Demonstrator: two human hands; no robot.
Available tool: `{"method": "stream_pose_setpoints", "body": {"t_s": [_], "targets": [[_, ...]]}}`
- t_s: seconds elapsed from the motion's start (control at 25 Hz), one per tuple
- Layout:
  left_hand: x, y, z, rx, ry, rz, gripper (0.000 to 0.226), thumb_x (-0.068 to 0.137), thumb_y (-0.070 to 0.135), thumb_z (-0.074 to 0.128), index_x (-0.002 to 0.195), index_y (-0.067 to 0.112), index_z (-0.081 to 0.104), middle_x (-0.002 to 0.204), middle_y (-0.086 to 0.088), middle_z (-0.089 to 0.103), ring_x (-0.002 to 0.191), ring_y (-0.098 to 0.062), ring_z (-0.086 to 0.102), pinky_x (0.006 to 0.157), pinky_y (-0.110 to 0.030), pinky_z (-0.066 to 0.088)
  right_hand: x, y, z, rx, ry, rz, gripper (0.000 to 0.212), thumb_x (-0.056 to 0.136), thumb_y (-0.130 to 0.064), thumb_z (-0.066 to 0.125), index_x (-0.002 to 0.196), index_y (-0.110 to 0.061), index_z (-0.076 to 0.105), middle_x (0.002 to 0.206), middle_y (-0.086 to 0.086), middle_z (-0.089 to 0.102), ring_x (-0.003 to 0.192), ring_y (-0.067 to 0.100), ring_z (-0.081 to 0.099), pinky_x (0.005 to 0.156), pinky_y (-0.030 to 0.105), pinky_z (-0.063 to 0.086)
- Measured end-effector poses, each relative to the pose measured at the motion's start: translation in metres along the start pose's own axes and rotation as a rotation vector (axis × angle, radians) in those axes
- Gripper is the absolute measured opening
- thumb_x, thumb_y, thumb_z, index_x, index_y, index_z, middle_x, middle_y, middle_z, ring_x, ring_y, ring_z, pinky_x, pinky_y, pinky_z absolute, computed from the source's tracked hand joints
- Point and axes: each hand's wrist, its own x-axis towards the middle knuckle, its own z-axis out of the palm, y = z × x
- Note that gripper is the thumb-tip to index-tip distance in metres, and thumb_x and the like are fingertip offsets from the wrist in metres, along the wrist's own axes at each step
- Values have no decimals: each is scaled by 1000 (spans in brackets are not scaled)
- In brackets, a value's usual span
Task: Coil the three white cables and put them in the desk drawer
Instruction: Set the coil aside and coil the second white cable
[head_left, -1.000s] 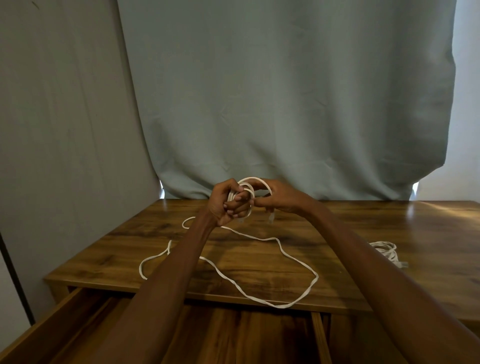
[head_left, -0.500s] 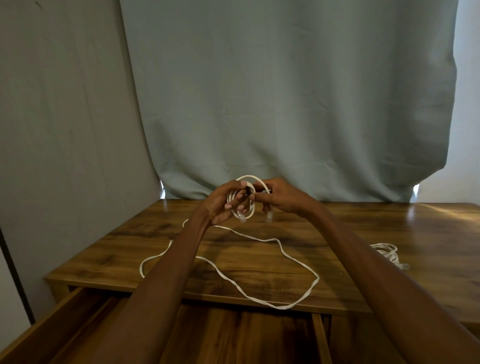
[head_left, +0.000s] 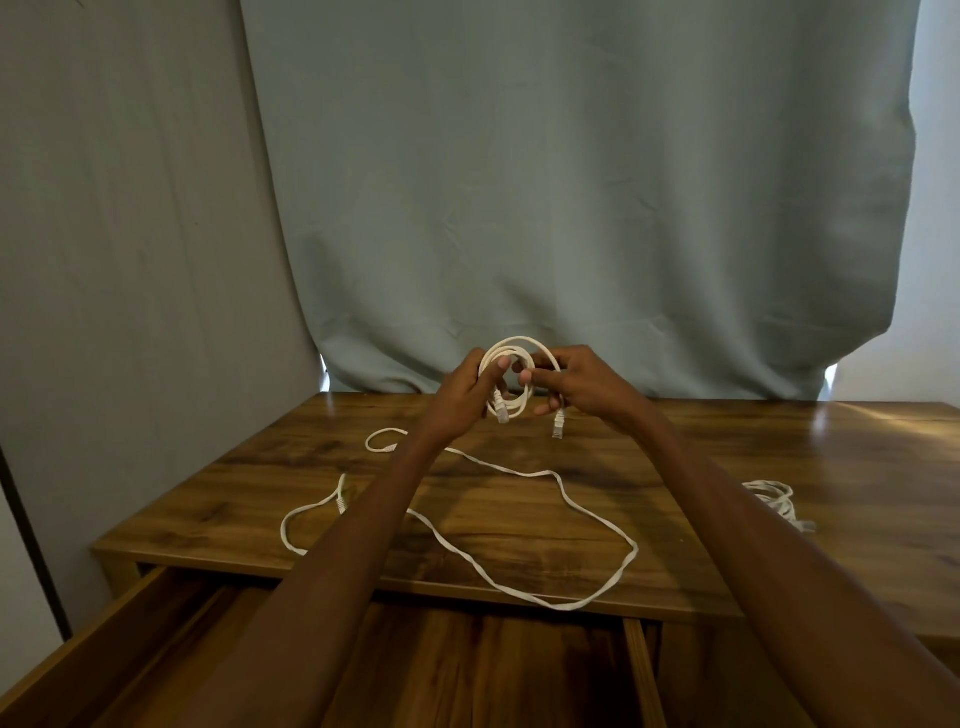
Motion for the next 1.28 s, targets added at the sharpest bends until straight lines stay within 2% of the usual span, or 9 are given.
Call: {"method": "stream_pose_setpoints", "body": {"t_s": [0.16,0.36,0.56,0.68,0.76,0.84,0.96,1.12,1.28], "targets": [[-1,6,3,100,-20,-1,42,103,53,35,109,15,51,76,-8,61,62,-19,59,52,-30,50,-5,8,-2,93,-26,-11,24,91,-15,69,116,-13,68,96,11,72,58,11,65,67,31,61],[2,-2,-8,239,-99,-9,43,103,53,35,106,14,53,73,-3,59,60,-17,57,59,-38,50,-5,19,-12,113,128,-79,22,96,-17,64,115,-10,70,97,7,72,65,13,62,66,26,59],[-8,-2,-16,218,-213,6,37,101,55,36,101,23,56,77,-4,61,64,-17,60,58,-32,53,3,32,-20,-404,173,-74,22,99,-24,58,116,-20,73,109,0,70,86,8,60,75,23,47],[-15,4,-8,74,-240,-38,31,101,56,38,88,35,57,74,-2,58,62,-15,56,55,-29,50,10,37,-13,-574,285,-21,21,97,-25,63,114,-20,75,104,3,74,85,13,65,77,31,55],[-17,9,-1,-62,-230,-55,33,102,54,39,87,31,58,71,-4,55,58,-14,53,52,-28,46,13,36,-5,-455,398,-36,17,96,-24,64,108,-19,76,92,4,76,72,15,71,75,37,61],[-17,13,5,-163,-212,-63,36,103,51,40,89,22,58,67,-3,55,54,-11,52,51,-28,43,14,31,2,-210,453,-13,15,96,-20,64,105,-14,74,87,8,75,62,14,72,66,30,62],[-16,18,7,-169,-191,-72,30,104,47,39,94,29,61,62,12,60,61,-2,58,56,-21,49,9,19,9,162,428,73,19,96,-8,62,111,0,70,89,16,72,55,10,70,54,19,56],[-18,9,4,-115,-159,-31,33,102,53,38,106,32,64,61,7,59,61,-10,59,59,-24,47,4,12,8,522,314,231,23,96,2,58,118,4,64,92,17,70,63,15,72,60,23,60],[-19,6,8,-92,-123,-34,38,102,54,38,116,29,63,62,9,61,65,-11,61,62,-27,49,0,14,10,681,212,329,22,96,2,56,114,3,67,98,17,73,74,19,73,68,28,63]]}}
